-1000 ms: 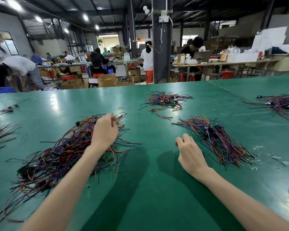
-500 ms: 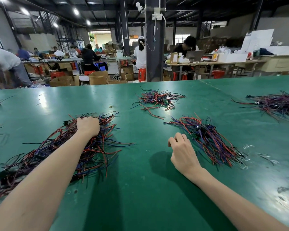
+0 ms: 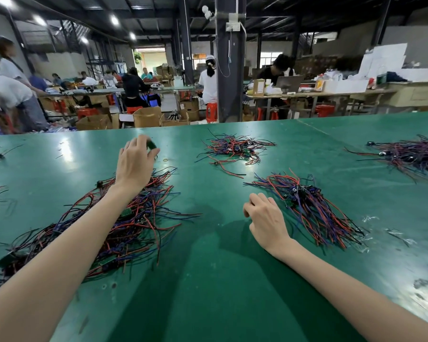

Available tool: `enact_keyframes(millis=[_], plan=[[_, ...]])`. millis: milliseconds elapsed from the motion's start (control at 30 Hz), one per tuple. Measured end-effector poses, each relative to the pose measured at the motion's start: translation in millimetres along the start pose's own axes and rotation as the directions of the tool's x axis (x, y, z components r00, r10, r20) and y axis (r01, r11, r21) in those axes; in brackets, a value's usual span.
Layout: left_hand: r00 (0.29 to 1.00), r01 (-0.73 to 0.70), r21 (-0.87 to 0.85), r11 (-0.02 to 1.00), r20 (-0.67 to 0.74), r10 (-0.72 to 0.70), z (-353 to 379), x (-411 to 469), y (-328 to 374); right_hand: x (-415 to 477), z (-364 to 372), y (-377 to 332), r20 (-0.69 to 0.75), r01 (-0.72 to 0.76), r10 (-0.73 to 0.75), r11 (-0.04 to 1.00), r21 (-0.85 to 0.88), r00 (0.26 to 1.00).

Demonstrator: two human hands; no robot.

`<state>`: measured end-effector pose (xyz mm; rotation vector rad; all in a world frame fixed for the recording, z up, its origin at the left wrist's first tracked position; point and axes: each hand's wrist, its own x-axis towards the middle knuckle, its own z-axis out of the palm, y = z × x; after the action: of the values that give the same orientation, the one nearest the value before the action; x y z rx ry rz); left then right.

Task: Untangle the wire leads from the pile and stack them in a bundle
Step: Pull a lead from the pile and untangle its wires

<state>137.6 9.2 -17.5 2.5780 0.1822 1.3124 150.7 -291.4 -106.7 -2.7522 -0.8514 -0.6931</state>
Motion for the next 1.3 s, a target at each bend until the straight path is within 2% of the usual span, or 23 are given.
enact_keyframes(millis=[100, 167, 200, 233, 300, 367, 400, 467, 533, 600, 667, 733, 900, 967, 1100, 1200, 1300], plan=[[0.988, -0.064, -0.259, 0.964, -0.155, 0.024, -21, 5, 36, 9, 3, 0, 0.004, -0.026, 0.026, 1.000, 0.012, 1.000], [0.977, -0.050, -0.448, 0.893, -0.206, -0.048, -31, -1, 62, 13, 5, -1, 0.007, -0.053, 0.053, 0.998, 0.021, 0.999], [0.976, -0.005, -0.574, 0.819, -0.181, -0.121, -33, -8, 74, 15, 7, -1, 0.006, -0.064, 0.063, 0.998, 0.030, 0.998], [0.971, 0.069, -0.710, 0.700, -0.113, -0.211, -34, -16, 86, 16, 8, 0, 0.003, -0.071, 0.071, 0.997, 0.040, 0.997], [0.919, 0.259, -0.901, 0.348, 0.119, -0.376, -32, -34, 105, 17, 11, 1, -0.018, -0.067, 0.068, 0.996, 0.056, 0.998], [0.814, 0.414, -0.910, -0.039, 0.389, -0.431, -27, -49, 112, 17, 13, 3, -0.027, -0.041, 0.042, 0.998, 0.054, 0.999], [0.764, 0.471, -0.865, -0.174, 0.499, -0.410, -24, -56, 112, 17, 14, 3, -0.033, -0.026, 0.028, 0.998, 0.062, 0.999], [0.675, 0.562, -0.760, -0.325, 0.649, -0.350, -15, -70, 111, 16, 14, 3, -0.051, -0.001, 0.006, 0.995, 0.102, 0.999], [0.602, 0.611, -0.682, -0.402, 0.730, -0.323, -6, -83, 109, 15, 14, 2, -0.067, 0.023, -0.012, 0.988, 0.155, 0.998], [0.525, 0.646, -0.615, -0.453, 0.788, -0.321, 1, -94, 107, 16, 18, 4, -0.084, 0.031, -0.011, 0.971, 0.237, 0.996], [0.453, 0.680, -0.554, -0.480, 0.832, -0.320, 6, -101, 105, 16, 22, 6, -0.106, -0.025, 0.072, 0.920, 0.391, 0.992], [0.408, 0.737, -0.518, -0.434, 0.853, -0.327, 10, -106, 102, 17, 25, 6, -0.096, -0.109, 0.187, 0.841, 0.530, 0.978], [0.377, 0.853, -0.462, -0.240, 0.866, -0.328, 13, -112, 106, 17, 23, 8, -0.043, -0.213, 0.308, 0.747, 0.630, 0.950], [0.386, 0.868, -0.461, -0.186, 0.860, -0.332, 14, -114, 107, 16, 22, 9, -0.027, -0.231, 0.322, 0.731, 0.642, 0.946], [0.370, 0.861, -0.451, -0.234, 0.873, -0.319, 11, -116, 109, 13, 19, 7, -0.048, -0.213, 0.337, 0.694, 0.688, 0.940], [0.326, 0.882, -0.399, -0.251, 0.901, -0.285, 10, -118, 109, 11, 18, 5, -0.055, -0.209, 0.330, 0.708, 0.675, 0.942], [0.312, 0.891, -0.372, -0.261, 0.918, -0.244, 10, -122, 112, 11, 15, 1, -0.055, -0.199, 0.319, 0.706, 0.679, 0.946]])
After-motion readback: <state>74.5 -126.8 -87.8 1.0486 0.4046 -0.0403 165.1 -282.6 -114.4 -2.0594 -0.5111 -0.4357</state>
